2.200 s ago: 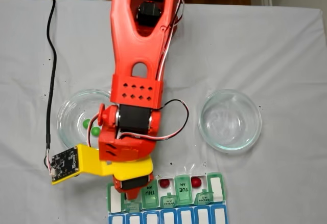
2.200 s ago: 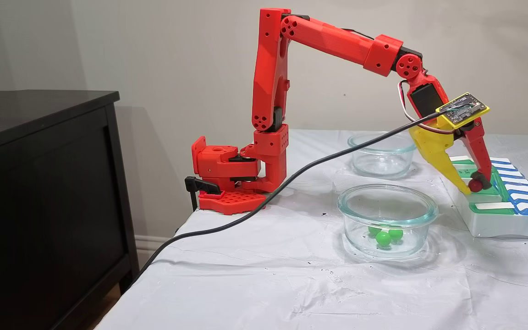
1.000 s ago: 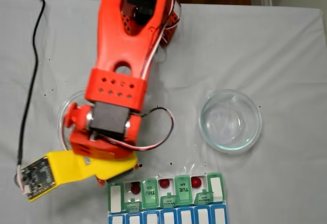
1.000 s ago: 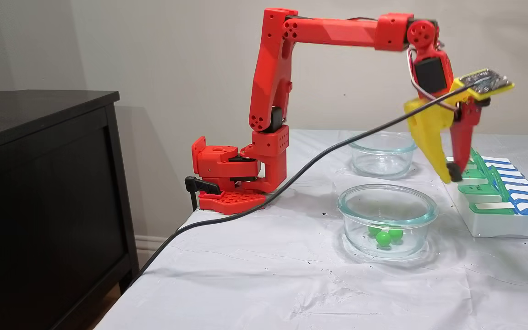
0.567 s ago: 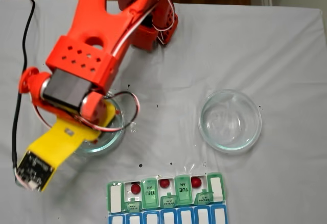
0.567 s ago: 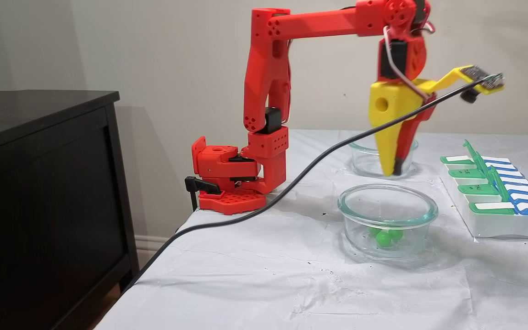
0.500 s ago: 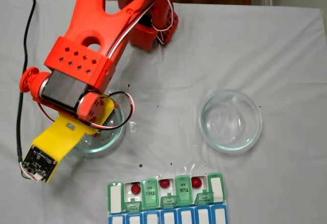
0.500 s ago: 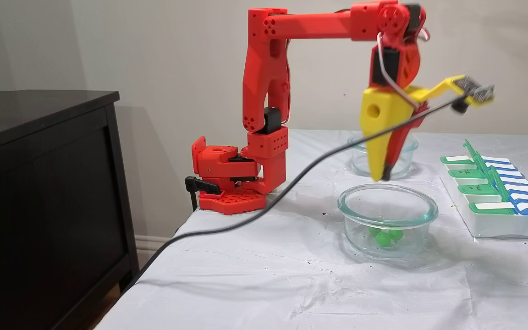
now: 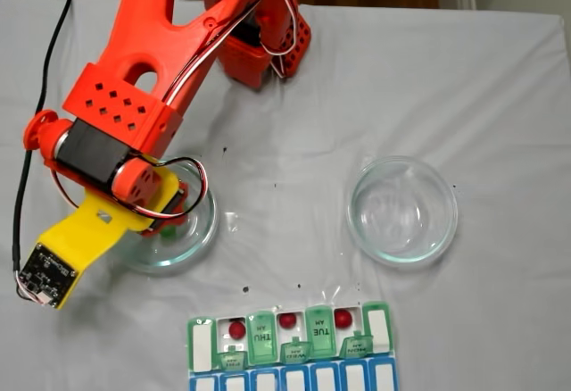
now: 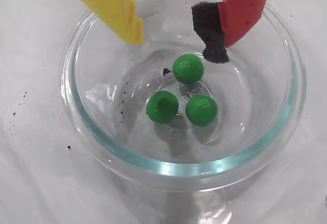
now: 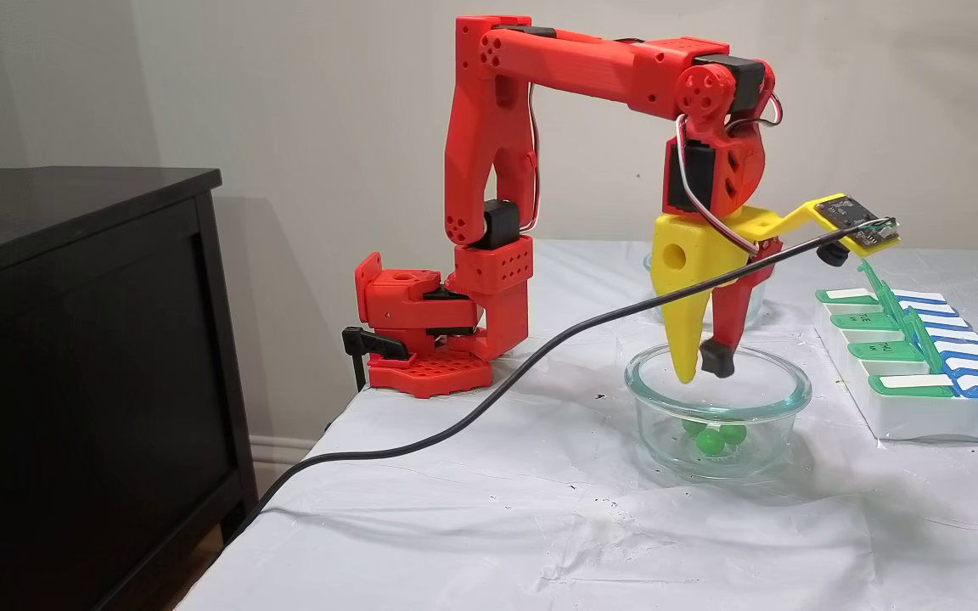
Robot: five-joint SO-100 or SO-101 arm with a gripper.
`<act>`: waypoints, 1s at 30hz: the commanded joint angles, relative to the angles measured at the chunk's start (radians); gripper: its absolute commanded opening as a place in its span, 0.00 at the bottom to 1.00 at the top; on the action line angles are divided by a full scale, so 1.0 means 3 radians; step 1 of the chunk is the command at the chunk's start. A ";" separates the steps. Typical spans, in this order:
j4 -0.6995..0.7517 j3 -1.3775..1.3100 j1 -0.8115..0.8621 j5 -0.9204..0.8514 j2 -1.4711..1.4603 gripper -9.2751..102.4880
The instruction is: Sort medicines into box.
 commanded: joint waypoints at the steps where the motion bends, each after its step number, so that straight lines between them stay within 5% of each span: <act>1: -0.0020 -0.0020 0.0000 -0.0026 0.0112 0.28; 30: -0.0527 0.0532 -0.0138 0.0010 0.0205 0.28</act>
